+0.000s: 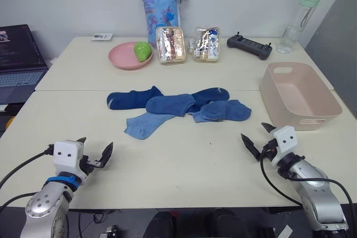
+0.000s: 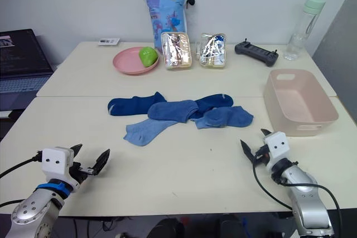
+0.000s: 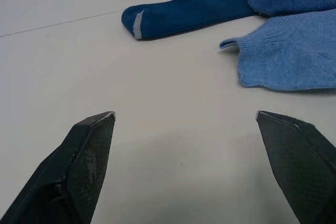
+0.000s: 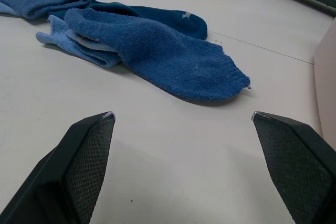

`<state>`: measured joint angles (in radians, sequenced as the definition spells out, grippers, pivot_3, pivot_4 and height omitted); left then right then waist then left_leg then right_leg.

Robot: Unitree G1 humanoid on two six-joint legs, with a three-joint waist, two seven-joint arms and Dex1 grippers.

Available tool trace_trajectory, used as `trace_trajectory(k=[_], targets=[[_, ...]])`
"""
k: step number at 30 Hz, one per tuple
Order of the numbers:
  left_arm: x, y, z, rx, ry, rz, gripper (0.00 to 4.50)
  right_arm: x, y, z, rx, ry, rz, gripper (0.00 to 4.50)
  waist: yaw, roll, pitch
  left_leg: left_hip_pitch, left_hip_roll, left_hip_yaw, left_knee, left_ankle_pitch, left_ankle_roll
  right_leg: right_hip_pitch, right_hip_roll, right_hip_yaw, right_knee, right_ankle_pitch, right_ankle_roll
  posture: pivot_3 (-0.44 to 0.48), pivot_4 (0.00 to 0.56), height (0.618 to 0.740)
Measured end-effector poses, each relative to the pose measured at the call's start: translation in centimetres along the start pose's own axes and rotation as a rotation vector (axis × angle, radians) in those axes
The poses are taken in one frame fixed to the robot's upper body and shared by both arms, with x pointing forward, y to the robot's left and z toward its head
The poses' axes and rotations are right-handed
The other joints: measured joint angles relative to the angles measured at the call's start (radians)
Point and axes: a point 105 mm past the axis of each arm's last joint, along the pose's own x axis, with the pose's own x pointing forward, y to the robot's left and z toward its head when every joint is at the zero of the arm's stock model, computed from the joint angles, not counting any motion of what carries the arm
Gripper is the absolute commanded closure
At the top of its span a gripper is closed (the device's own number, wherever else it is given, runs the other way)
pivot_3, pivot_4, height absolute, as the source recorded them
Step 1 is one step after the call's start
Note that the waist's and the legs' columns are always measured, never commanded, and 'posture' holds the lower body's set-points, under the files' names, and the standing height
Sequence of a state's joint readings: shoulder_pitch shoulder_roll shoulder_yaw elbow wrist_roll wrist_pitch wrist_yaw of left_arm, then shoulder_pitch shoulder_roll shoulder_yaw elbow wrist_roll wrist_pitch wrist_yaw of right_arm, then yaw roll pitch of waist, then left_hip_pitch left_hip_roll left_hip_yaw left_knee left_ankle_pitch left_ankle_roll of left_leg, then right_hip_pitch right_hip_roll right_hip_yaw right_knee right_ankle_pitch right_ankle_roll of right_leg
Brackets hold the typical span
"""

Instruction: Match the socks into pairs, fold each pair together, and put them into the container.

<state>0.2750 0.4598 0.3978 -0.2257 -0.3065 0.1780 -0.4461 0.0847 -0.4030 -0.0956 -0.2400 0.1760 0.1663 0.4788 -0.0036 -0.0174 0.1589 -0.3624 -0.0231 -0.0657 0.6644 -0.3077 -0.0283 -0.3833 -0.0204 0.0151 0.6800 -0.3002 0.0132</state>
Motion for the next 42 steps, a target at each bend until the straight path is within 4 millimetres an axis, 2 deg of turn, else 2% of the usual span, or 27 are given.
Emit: trace_trajectory(k=[7,15,31,33,36,39,42], targets=[[0.3,0.6,-1.0,-0.011,0.032,-0.03,0.02,-0.2,-0.2,0.8,-0.039,0.003,0.02,0.0,-0.001,0.0,0.0,0.0,0.0,0.0,0.0,0.0,0.0,0.0,0.0,0.0,0.0,0.0,0.0,0.0,0.15,0.74],[0.1,0.5,-1.2,-0.012,0.013,-0.058,0.02,-0.7,-0.1,1.2,-0.111,0.012,0.064,0.0,-0.001,0.0,0.0,0.0,0.0,0.0,0.0,0.0,0.0,0.0,0.0,0.0,0.0,0.0,0.0,0.0,0.15,0.74],[0.0,0.4,0.1,-0.058,-0.051,-0.093,0.02,-0.3,0.3,1.9,-0.108,-0.012,0.099,0.0,-0.001,0.0,0.0,0.0,0.0,0.0,0.0,0.0,0.0,0.0,0.0,0.0,0.0,0.0,0.0,0.0,0.15,0.74],[0.5,0.0,1.2,-0.053,-0.08,-0.112,0.02,0.0,0.4,2.2,-0.124,-0.021,0.107,0.0,-0.001,0.0,0.0,0.0,0.0,0.0,0.0,0.0,0.0,0.0,0.0,0.0,0.0,0.0,0.0,0.0,0.15,0.74],[1.5,-1.6,3.9,-0.016,-0.137,-0.196,0.02,0.3,0.9,2.6,-0.165,-0.02,0.144,0.0,0.002,0.0,0.0,0.0,0.0,0.0,0.001,0.0,0.0,0.001,0.0,0.0,0.0,0.0,0.0,0.0,0.15,0.74],[3.1,-3.9,6.2,0.039,-0.17,-0.311,0.02,0.8,1.2,4.0,-0.178,-0.057,0.168,0.0,0.002,0.0,0.0,0.0,0.0,0.0,0.001,0.0,0.0,0.001,0.0,-0.001,0.0,0.0,0.0,0.0,0.15,0.74],[4.7,-6.8,7.6,0.086,-0.193,-0.406,0.02,1.2,1.7,5.0,-0.173,-0.08,0.208,0.0,0.001,0.0,0.0,0.0,0.0,0.0,0.0,0.0,0.0,0.0,0.0,-0.001,0.0,0.0,0.0,0.0,0.15,0.74]])
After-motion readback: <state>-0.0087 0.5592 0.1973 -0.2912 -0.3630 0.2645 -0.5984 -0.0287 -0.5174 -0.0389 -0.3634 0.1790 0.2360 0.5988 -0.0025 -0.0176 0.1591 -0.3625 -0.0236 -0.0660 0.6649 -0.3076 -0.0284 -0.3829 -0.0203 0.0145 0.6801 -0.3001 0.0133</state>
